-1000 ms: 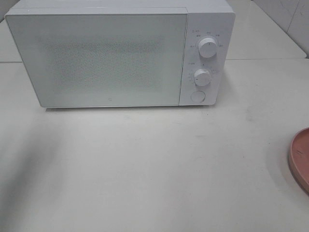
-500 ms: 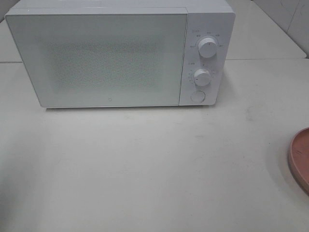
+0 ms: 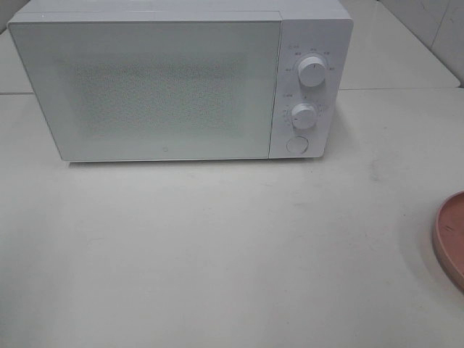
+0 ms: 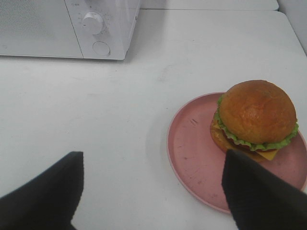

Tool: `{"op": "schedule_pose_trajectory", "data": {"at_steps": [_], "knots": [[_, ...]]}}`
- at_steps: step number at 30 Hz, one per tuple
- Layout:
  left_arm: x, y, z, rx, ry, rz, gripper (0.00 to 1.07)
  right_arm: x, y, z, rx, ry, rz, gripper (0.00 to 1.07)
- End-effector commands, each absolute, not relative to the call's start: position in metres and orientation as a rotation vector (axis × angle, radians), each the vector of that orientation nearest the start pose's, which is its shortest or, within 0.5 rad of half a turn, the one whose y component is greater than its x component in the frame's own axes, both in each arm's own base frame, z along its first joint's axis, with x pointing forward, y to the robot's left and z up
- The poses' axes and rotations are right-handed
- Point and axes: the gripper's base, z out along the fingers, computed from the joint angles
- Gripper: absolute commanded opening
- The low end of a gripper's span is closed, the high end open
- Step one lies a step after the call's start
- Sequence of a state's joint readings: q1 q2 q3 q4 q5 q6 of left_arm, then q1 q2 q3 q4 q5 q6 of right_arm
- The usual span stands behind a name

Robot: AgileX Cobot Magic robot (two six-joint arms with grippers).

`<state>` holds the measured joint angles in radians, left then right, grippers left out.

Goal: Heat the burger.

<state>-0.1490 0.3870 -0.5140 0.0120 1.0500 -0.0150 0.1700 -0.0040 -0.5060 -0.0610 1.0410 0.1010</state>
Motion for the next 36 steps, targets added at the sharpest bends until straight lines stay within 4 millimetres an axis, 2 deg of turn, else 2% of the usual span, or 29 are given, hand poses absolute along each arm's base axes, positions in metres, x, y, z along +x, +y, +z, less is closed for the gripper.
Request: {"op": "schedule_pose_trajectory", "data": {"at_steps": [1, 8, 15, 21, 36], "knots": [[0.041, -0.004, 0.273, 0.187, 2.307, -0.032, 1.04, -0.009, -0.007, 0.281, -0.068, 1.982, 0.089, 0.76], [0.017, -0.004, 0.278, 0.17, 2.154, -0.095, 1.04, -0.009, -0.007, 0.281, -0.068, 1.982, 0.089, 0.76], [0.004, -0.002, 0.279, 0.154, 2.069, -0.097, 1.04, -0.009, -0.007, 0.281, -0.068, 1.982, 0.089, 0.76], [-0.009, -0.002, 0.278, 0.023, 1.991, -0.018, 1.04, -0.009, -0.007, 0.281, -0.068, 1.982, 0.089, 0.76], [-0.009, -0.002, 0.278, 0.015, 1.99, -0.012, 1.04, -0.007, -0.006, 0.281, -0.068, 1.991, 0.088, 0.76]]}}
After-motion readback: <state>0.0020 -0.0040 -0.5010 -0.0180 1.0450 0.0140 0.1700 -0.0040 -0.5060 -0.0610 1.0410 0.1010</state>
